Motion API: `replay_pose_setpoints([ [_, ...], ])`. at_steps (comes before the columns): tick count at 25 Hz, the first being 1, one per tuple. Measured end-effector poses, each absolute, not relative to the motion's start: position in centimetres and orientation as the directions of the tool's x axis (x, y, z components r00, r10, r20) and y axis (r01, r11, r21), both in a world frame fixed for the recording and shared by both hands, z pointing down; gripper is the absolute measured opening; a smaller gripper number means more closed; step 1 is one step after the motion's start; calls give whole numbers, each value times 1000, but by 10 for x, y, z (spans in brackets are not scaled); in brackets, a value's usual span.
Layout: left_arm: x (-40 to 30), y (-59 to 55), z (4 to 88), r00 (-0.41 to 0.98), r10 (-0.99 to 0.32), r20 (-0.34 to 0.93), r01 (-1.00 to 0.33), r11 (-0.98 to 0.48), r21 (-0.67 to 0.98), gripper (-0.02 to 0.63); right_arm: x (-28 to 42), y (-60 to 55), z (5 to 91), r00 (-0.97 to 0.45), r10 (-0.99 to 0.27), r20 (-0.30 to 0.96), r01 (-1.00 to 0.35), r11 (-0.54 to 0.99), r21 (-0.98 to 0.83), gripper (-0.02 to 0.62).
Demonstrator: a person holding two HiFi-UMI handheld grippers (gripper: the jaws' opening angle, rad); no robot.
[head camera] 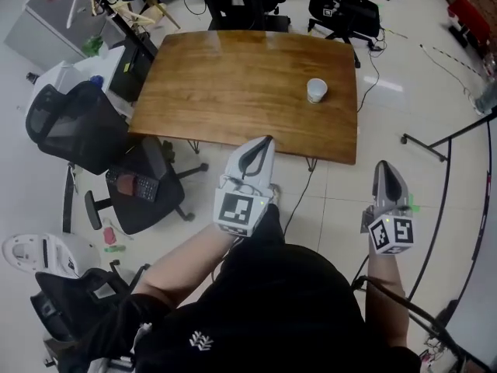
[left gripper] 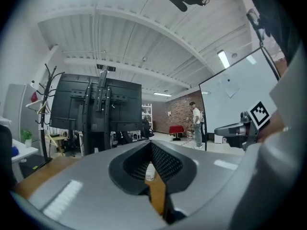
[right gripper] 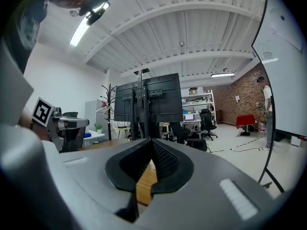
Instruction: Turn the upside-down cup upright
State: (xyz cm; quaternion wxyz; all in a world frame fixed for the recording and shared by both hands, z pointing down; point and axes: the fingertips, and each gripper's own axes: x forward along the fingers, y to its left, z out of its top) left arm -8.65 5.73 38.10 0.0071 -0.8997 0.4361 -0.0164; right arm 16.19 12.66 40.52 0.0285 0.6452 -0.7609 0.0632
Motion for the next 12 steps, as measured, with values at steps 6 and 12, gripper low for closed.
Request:
replay_pose_setpoints([
  [6, -89, -31, 376, 641, -768, -8, -768, -641, -3, 0, 160, 36, 446, -165, -962, 219, -985, 147, -94, 2],
  [12, -80, -100, 372, 661, -750, 10, -750, -661, -11, 0, 166, -20, 462, -131, -947, 294, -991, 121, -52, 2],
])
